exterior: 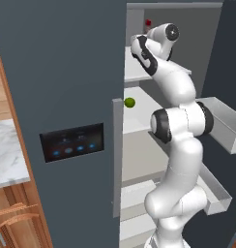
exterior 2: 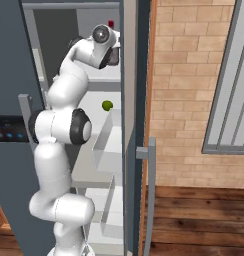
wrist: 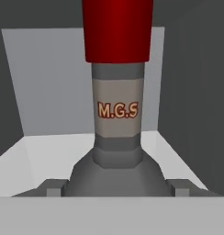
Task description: Place the liquor on the top shelf of the fridge to keep it out of children's reach, and place the lime and tangerine on lower shelves for easy access.
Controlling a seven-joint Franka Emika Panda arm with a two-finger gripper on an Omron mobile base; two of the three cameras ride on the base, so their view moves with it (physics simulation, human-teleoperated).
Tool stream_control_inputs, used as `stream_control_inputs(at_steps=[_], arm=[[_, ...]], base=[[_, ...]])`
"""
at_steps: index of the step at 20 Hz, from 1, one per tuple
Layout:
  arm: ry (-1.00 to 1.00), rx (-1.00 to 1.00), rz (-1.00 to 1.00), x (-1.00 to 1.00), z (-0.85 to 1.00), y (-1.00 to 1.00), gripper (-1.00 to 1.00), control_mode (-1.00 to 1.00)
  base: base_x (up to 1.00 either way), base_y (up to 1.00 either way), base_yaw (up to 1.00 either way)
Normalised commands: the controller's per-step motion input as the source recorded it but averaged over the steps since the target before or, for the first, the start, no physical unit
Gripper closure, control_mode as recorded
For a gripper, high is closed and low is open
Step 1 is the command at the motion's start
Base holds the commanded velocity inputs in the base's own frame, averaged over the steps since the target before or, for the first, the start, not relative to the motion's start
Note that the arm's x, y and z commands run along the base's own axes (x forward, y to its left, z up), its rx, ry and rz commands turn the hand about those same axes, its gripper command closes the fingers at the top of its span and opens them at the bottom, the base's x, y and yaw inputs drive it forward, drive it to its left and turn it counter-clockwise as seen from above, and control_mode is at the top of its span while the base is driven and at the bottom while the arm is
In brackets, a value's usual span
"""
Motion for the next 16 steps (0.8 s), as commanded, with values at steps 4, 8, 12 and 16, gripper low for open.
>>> stream_control_inputs(at_steps=[4,8,12,16], arm=[[0.00,0.00,0.00,0.46,0.00,0.00,-1.00,-1.00],[0.00,0.00,0.00,0.36,0.00,0.00,-1.00,-1.00],[0.00,0.00,0.00,0.20,0.00,0.00,-1.00,-1.00],[0.00,0.00,0.00,0.01,0.00,0.00,-1.00,-1.00]], base=[[0.00,0.00,0.00],[0.00,0.00,0.00],[0.00,0.00,0.00],[0.00,0.00,0.00]])
